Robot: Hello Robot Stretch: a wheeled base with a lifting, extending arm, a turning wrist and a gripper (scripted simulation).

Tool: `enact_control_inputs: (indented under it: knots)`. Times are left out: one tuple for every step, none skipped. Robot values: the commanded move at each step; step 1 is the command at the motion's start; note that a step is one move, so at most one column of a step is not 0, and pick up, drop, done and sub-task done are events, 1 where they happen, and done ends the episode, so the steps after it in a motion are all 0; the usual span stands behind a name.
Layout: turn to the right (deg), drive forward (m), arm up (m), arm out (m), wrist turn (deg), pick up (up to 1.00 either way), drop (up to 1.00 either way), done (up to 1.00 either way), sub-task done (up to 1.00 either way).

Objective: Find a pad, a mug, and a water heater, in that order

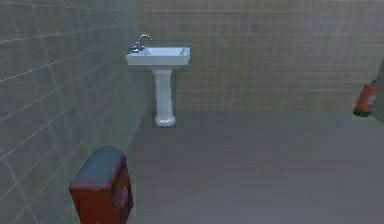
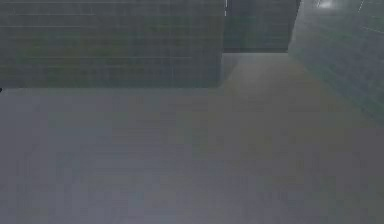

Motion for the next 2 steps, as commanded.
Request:
enact_control_inputs:
  knots:
    - [45.0, 0.0, 0.0, 0.0, 0.0, 0.0, 0.0, 0.0, 0.0]
    - [45.0, 0.0, 0.0, 0.0, 0.0, 0.0, 0.0, 0.0, 0.0]
